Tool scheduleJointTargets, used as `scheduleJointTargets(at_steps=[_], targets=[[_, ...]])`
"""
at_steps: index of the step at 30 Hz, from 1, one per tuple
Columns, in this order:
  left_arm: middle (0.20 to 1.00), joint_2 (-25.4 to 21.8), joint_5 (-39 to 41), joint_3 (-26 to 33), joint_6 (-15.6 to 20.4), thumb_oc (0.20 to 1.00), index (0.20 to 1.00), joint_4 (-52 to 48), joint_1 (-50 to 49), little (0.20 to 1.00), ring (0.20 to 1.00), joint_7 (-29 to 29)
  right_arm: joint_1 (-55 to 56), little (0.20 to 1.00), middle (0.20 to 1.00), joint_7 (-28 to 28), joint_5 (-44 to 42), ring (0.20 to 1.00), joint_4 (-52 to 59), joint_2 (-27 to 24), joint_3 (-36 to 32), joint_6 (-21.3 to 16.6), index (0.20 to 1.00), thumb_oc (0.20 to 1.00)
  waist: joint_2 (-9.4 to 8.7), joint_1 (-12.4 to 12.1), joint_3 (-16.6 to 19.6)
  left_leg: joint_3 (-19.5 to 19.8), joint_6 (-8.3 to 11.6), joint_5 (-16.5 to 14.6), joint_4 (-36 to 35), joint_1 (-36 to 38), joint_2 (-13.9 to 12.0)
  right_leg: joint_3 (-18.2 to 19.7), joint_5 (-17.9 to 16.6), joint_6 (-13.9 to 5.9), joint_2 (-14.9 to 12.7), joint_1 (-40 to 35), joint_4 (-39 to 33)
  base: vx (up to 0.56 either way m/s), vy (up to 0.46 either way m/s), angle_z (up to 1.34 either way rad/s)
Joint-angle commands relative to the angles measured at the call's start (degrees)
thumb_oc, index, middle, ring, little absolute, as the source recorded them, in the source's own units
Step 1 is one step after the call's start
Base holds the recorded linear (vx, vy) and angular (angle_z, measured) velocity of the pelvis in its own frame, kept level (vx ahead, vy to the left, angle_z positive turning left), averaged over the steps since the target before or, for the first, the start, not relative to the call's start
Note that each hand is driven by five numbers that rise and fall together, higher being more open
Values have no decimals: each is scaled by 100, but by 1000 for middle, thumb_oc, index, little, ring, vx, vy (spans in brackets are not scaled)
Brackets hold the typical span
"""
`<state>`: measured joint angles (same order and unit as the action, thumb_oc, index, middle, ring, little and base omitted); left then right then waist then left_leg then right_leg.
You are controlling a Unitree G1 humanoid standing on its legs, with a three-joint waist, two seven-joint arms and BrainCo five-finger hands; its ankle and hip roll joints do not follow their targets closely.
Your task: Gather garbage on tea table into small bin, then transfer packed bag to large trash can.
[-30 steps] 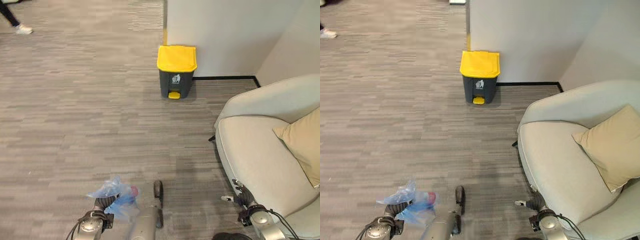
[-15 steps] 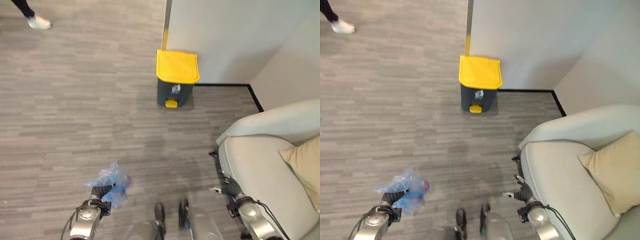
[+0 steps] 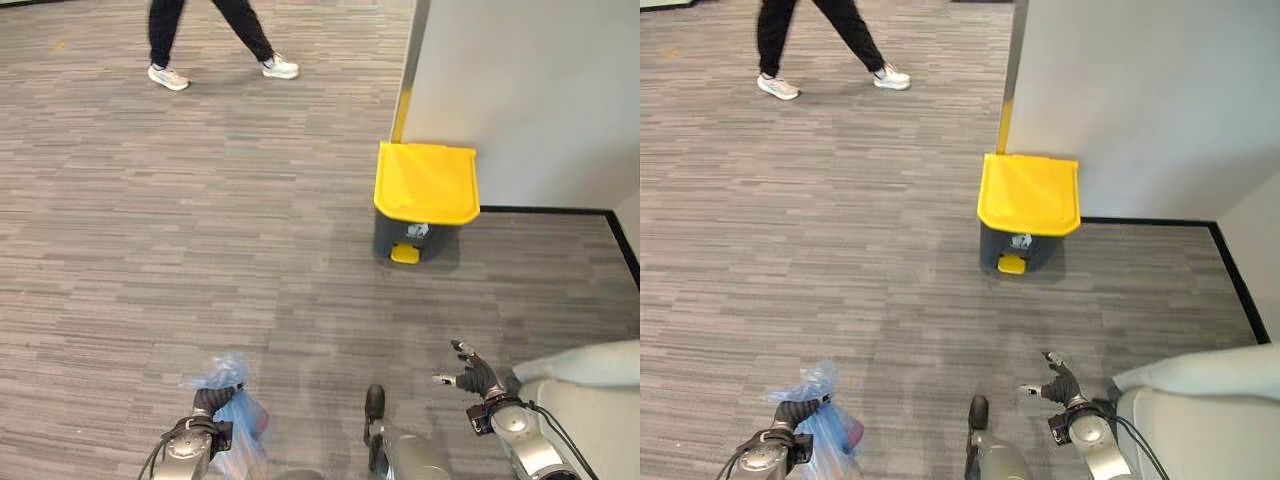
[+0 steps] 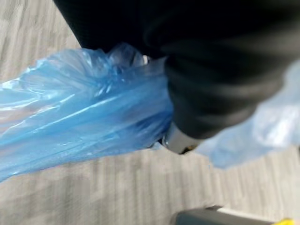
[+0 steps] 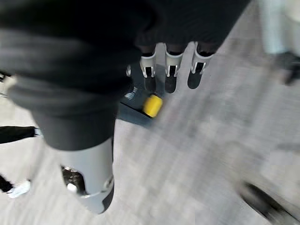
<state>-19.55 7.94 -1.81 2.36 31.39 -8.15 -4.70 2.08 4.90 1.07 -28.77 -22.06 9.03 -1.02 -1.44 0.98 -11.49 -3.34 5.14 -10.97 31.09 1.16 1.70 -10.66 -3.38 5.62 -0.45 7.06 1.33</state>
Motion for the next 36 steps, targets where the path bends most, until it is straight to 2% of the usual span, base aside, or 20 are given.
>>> scheduleJointTargets(at_steps=[1,2,3,5,6,7,8,9,10,11,15,16,18,21,25,28,29,31,33,36], targets=[[200,-237,154,-32,211,200,200,-74,91,200,200,23,-48,1000,1000,138,-122,1000,-64,-113,36,-137,1000,1000,-346,157,266,-145,-126,618,-703,-226,-374,-114,310,-928,-335,3,-15,128,-41,-26],[200,-236,154,-34,212,200,200,-71,93,200,200,23,-48,1000,1000,138,-122,1000,-65,-113,35,-137,1000,1000,-338,150,261,-150,-128,598,-680,-230,-383,-110,312,-929,-326,-2,-17,199,-52,-49],[200,-217,140,-69,214,200,200,-33,96,200,200,35,-52,1000,1000,138,-145,1000,-84,-141,25,-137,1000,1000,-404,114,244,-194,-230,353,-787,-476,-301,-63,339,-967,-349,-131,-118,173,-27,-62],[200,-209,119,-100,202,200,200,-53,80,200,200,56,-54,1000,1000,146,-135,1000,-85,-155,27,-139,1000,1000,-429,90,247,-216,-284,160,-1165,-615,-225,-10,389,-1020,-369,-224,-203,197,-7,-43],[200,-214,110,-112,200,200,200,-36,79,200,200,54,-50,1000,1000,156,-139,1000,-97,-155,17,-141,1000,1000,-442,65,230,-217,-294,153,-1301,-754,-173,8,409,-1032,-375,-280,-220,178,18,-35],[200,-220,101,-121,194,200,200,-31,83,200,200,54,-63,1000,1000,178,-139,1000,-127,-158,16,-145,1000,1000,-435,20,183,-189,-291,271,-1515,-971,-82,64,439,-1038,-347,-378,-250,252,40,-36],[200,-226,87,-119,193,200,200,-28,85,200,200,48,-56,1000,1000,193,-120,1000,-167,-155,12,-132,1000,1000,-372,-62,136,-109,-243,687,-1922,-1273,-10,175,530,-1031,-242,-531,-254,199,39,-18],[200,-226,87,-121,194,200,200,-26,86,200,200,47,-55,1000,1000,193,-120,1000,-168,-156,10,-132,1000,1000,-379,-72,125,-118,-242,696,-1951,-1242,-5,184,537,-1031,-248,-544,-252,260,69,-25],[200,-221,74,-123,199,200,200,-65,62,200,200,49,-20,1000,1000,206,-122,1000,-186,-148,7,-128,1000,1000,-332,-128,89,-84,-196,960,-2103,-1451,38,315,634,-996,-152,-681,-224,192,64,-60],[200,-224,74,-121,202,200,200,-65,52,200,200,36,-5,1000,1000,214,-130,1000,-198,-137,10,-123,1000,1000,-335,-163,64,-90,-181,1041,-2084,-1527,38,375,673,-967,-126,-730,-193,270,107,-88],[200,-225,34,-77,180,200,200,-48,-64,200,200,72,8,1000,1000,130,-27,1000,-301,-34,32,-94,1000,1000,-346,-210,205,0,-333,855,-2299,-1134,127,627,835,-1037,-150,-879,5,298,166,-70],[200,-328,21,-43,169,200,200,-59,-74,200,200,77,15,1000,1000,76,-15,1000,-291,30,48,-76,1000,1000,-367,-212,237,-103,-493,733,-2335,-919,140,783,893,-1118,-189,-774,502,327,254,-46],[200,-420,20,-22,158,200,200,-72,-32,200,200,58,-16,1000,1000,45,-2,1000,-264,63,84,-62,1000,1000,-365,-200,193,-148,-598,636,-2330,-804,144,826,933,-1208,-203,-555,1072,184,168,-58],[200,-471,46,19,168,200,200,-34,47,200,200,-3,-99,1000,1000,33,50,1000,-286,124,149,-45,1000,1000,-352,-186,94,-352,-661,480,-2337,-623,84,530,705,-1342,-409,-51,1550,99,78,-4],[200,-462,153,65,172,200,200,53,9,200,200,-33,-182,1000,1000,22,37,1000,-294,133,183,-22,1000,1000,-320,-132,56,-556,-641,274,-2473,-223,48,-346,315,-1351,-808,360,860,197,19,-54],[200,-439,174,99,186,200,200,65,-28,200,200,-56,-178,1000,1000,19,68,1000,-281,128,216,-19,1000,1000,-317,-94,-6,-555,-596,137,-2407,-44,27,-639,125,-1414,-969,466,430,162,-47,0],[200,-439,174,99,186,200,200,65,-28,200,200,-56,-178,1000,1000,19,68,1000,-281,128,216,-19,1000,1000,-317,-94,-6,-555,-596,137,-2407,-44,27,-639,125,-1414,-969,466,430,262,-148,18],[200,-410,159,178,216,200,200,99,-31,200,200,-89,-164,1000,1000,15,91,1000,-208,80,210,-9,1000,1000,-357,-74,-52,-435,-559,-112,-2120,51,23,-343,-199,-1547,-1191,482,244,273,-236,33],[200,-409,170,185,209,200,200,104,-19,200,200,-105,-159,1000,1000,9,78,1000,-188,80,198,-6,1000,1000,-380,-59,-35,-375,-502,-179,-2116,140,-21,-162,-323,-1583,-1245,505,245,171,-175,14],[200,-419,175,153,197,200,200,127,-7,200,200,-84,-103,1000,1000,-12,88,1000,-183,89,176,-2,1000,1000,-434,-51,40,-339,-413,-258,-2095,255,-81,-75,-273,-1572,-1229,438,230,198,-174,-16]])
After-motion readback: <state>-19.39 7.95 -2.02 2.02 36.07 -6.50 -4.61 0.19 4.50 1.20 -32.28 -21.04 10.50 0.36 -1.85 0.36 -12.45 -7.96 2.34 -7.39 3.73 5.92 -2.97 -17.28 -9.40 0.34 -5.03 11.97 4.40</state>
